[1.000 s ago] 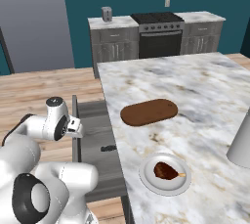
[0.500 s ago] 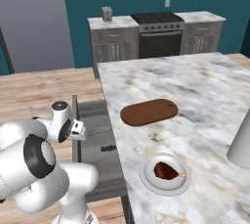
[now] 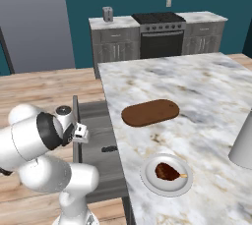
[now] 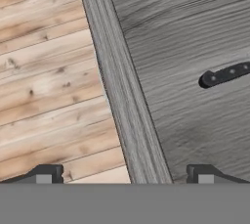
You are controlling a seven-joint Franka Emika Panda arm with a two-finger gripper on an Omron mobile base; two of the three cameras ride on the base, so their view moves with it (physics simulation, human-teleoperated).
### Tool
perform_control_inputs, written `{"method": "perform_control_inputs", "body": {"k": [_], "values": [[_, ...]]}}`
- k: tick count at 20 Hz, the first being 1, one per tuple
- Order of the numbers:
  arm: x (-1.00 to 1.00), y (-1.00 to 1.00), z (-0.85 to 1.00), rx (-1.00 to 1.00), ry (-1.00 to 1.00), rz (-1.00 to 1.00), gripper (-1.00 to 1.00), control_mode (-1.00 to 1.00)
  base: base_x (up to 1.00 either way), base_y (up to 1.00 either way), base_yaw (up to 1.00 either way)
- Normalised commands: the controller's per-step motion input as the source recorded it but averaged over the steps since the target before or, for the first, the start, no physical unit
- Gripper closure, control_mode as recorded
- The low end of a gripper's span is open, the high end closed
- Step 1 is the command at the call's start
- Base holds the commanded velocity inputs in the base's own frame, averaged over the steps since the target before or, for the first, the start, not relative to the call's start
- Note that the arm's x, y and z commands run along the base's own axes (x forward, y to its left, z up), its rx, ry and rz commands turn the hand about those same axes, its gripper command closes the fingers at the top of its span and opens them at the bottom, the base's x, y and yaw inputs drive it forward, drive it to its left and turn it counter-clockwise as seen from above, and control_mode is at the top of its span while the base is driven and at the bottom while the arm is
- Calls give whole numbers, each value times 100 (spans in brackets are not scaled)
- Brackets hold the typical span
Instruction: Pick up the knife from the drawer and place it on the cutting board. Then place the meat from the plate to the cutting board.
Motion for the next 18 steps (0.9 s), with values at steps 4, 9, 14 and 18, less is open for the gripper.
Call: {"method": "perform_control_inputs", "body": {"k": [4, 9, 14, 18], "values": [[18, 0, -8, 0, -2, 1, -100, -100, 0, 0, 0], [20, 0, -18, 0, -2, 2, -100, -100, 0, 0, 0], [5, 21, -58, 3, 0, 1, -100, -100, 0, 0, 0], [0, 58, -79, 3, 0, 0, -100, -100, 0, 0, 0]]}}
